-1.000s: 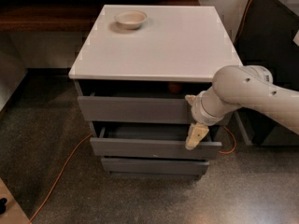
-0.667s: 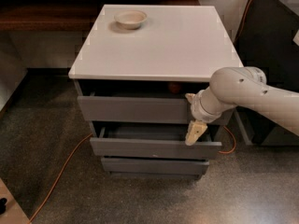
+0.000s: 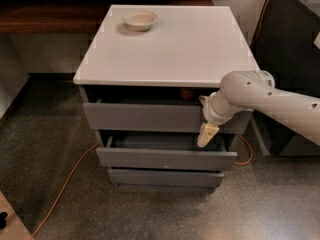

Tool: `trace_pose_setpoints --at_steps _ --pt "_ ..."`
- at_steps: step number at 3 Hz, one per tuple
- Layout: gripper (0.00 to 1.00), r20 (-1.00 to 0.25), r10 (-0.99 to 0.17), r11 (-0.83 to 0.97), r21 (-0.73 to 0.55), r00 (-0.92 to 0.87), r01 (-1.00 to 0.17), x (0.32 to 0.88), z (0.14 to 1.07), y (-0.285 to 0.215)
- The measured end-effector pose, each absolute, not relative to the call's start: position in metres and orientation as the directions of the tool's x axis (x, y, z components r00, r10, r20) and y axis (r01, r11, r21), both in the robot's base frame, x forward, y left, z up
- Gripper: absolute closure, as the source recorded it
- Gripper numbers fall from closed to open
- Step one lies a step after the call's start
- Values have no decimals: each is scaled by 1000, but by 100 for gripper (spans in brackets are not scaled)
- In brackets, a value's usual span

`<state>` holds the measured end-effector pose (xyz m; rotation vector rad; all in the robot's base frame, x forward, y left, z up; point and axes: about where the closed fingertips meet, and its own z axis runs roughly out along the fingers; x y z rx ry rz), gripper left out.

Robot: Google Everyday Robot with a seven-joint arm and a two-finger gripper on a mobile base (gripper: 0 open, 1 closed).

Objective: Pick apple from top drawer and place on counter

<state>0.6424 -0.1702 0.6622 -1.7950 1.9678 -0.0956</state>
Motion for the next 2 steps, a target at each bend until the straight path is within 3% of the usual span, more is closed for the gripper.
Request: trace_pose_setpoints --at_steps 1,2 --pt "18 -306 -950 169 -349 -59 -922 655 658 -177" --pt "49 -334 -940 185 -308 -76 -933 649 653 -175"
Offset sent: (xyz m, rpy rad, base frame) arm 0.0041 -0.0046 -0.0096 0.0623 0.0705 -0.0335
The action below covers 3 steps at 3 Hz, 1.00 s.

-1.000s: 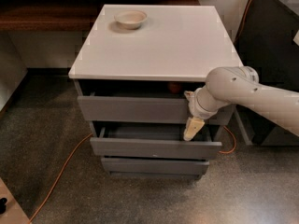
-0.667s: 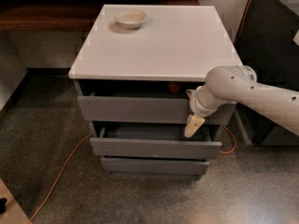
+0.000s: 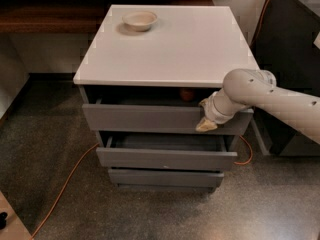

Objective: Pick apple from top drawer and place on counter

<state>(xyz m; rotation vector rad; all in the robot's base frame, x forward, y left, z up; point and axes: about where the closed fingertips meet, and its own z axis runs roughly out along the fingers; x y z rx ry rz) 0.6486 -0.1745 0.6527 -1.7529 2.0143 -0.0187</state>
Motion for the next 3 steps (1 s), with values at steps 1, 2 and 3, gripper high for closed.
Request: trace_pose_setpoints --at_steps 1,2,3 --pt "72 -344 -936 191 -297 -82 -936 645 653 -173" --pt "95 -344 -935 191 -297 -81 -936 645 660 -173" --pt "100 -344 -935 191 -297 -81 -936 644 661 -173"
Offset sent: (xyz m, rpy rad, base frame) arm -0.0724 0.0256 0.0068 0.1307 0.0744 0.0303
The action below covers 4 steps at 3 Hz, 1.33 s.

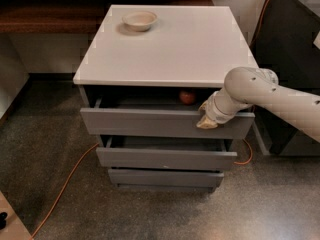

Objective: Pick apple from top drawer and place on counter

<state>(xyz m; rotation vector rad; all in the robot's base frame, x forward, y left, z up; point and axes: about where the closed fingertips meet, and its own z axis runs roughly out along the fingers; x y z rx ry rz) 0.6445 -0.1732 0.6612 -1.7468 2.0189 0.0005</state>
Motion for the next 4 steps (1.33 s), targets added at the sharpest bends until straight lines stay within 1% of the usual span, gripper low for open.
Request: trace_pose_setpoints --at_steps 1,4 --pt "100 -375 -925 179 -272 -67 -945 619 664 -164" --pt "100 -375 -925 179 -272 -67 -945 620 664 -164"
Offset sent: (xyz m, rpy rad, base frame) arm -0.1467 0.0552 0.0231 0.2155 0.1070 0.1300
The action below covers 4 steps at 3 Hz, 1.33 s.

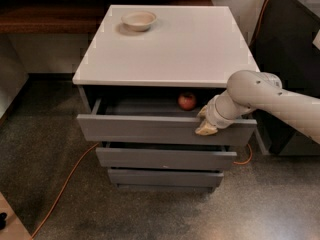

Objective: Pick apple from top drawer and place on counter

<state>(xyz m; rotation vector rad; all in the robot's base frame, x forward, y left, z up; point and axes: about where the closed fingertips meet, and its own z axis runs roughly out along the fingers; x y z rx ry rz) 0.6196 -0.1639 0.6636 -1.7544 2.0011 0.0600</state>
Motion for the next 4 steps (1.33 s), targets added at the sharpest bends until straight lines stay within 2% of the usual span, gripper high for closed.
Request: trace_pose_setpoints --at_steps 2,3,4 --pt "100 -375 -925 179 -272 -67 -945 620 664 -164" --pt "82 -429 -902 177 -244 -58 -953 600 673 -156" --pt "60 -429 -902 177 -244 -58 -953 600 673 -156"
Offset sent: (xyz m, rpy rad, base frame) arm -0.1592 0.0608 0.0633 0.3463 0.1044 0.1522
